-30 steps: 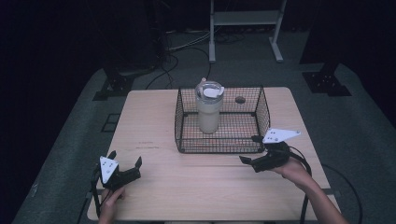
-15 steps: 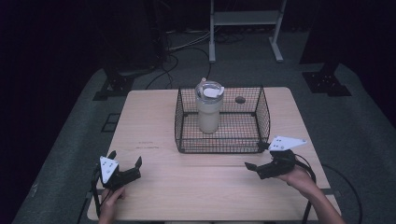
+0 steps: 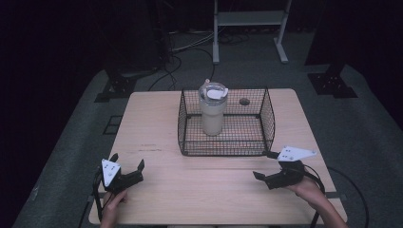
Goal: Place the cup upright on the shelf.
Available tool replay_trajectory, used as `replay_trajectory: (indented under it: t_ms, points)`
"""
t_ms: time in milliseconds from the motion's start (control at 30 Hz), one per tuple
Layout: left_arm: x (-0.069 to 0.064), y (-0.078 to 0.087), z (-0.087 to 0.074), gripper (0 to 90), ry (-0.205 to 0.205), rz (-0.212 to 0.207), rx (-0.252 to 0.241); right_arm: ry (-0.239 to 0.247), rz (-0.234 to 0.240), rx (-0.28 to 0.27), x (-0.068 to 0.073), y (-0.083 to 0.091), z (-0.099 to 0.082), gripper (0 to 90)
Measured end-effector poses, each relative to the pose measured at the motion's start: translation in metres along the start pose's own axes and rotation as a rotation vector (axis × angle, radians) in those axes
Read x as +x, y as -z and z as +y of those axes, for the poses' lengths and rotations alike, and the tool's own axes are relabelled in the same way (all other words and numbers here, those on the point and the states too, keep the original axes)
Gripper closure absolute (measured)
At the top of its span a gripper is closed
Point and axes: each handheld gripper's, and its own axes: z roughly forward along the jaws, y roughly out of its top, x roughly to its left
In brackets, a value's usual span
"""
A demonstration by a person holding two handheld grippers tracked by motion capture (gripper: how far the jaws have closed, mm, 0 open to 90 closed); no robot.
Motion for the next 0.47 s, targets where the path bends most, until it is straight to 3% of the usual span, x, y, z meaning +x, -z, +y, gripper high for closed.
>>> replay_trajectory:
  t_ms: [333,467]
  points:
    - [0.000,0.000,0.000,0.0,0.002,-0.001,0.000,-0.008,-0.032,0.006,0.001,0.000,-0.023,8.3]
    - [0.000,0.000,0.000,0.0,0.001,-0.001,0.000,-0.020,-0.055,-0.036,0.005,0.000,-0.036,8.3]
